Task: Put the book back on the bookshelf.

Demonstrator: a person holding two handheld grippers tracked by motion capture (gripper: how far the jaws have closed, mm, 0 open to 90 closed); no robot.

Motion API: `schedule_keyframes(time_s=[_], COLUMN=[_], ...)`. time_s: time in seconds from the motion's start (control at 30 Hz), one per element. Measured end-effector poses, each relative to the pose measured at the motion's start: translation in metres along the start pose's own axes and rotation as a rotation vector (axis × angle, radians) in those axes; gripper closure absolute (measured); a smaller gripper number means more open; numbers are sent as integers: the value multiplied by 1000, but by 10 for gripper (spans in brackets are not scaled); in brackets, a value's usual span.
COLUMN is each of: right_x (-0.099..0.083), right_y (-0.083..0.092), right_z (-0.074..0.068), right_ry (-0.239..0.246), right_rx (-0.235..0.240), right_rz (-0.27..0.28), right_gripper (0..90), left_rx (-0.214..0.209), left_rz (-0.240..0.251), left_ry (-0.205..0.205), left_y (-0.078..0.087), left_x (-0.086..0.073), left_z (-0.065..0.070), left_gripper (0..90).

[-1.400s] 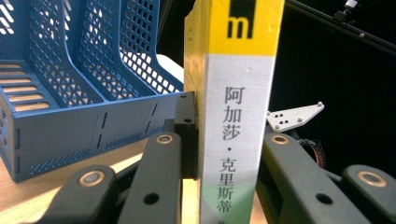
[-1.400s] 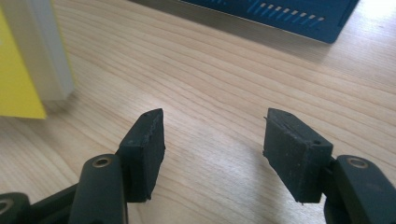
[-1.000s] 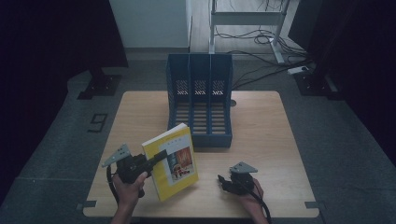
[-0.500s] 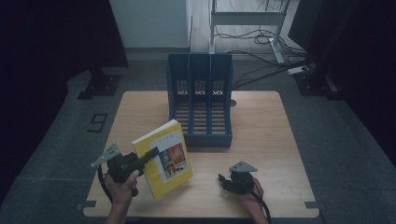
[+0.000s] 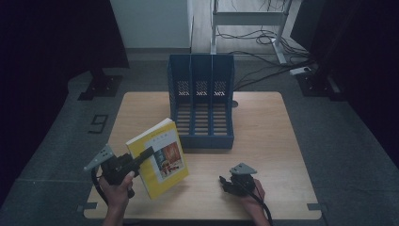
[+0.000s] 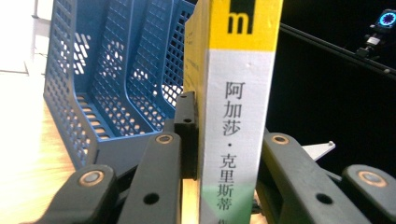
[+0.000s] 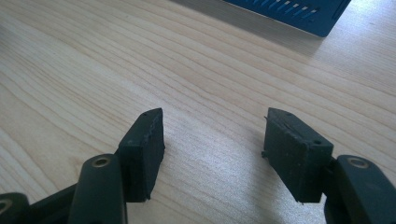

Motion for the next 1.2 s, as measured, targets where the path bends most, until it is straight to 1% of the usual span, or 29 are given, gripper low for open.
schedule_keyframes(time_s=[0.23,0.37,0.43,0.47,0.63,0.7,0.8,1.0,1.2], right_x=[0,0,0,0,0,0,0,0,0], right_y=[0,0,-1,-1,-1,-1,-1,-1,-1], right_z=[0,0,0,0,-1,-1,-1,0,0], right_ry=[1,2,0,0,0,-1,-3,-7,-12], right_rx=[6,5,3,2,2,1,-1,-3,-8], right_rz=[-2,-2,-2,-2,-3,-4,-4,-6,-7], right_gripper=[367,361,359,358,348,338,330,316,301], left_rx=[17,28,29,30,37,37,38,55,48], left_rz=[19,25,32,31,45,45,41,41,52], left_ry=[-1,-9,-5,-9,6,14,13,12,26], left_y=[4,6,7,7,10,8,4,-3,-5], left_x=[3,6,7,8,13,15,18,26,34], left_z=[-1,-2,-1,-2,-3,-3,-3,-4,-4], left_gripper=[757,757,757,757,757,757,756,757,757])
Point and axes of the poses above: each handheld gripper's, and its own axes: y roughly backward along the jaws, x roughly out of its top, z roughly to its right, the point moved 4 cm from there along -y, roughly forward along the jaws, and after that the axes turned 11 degrees about x, right-handed, at the moved point
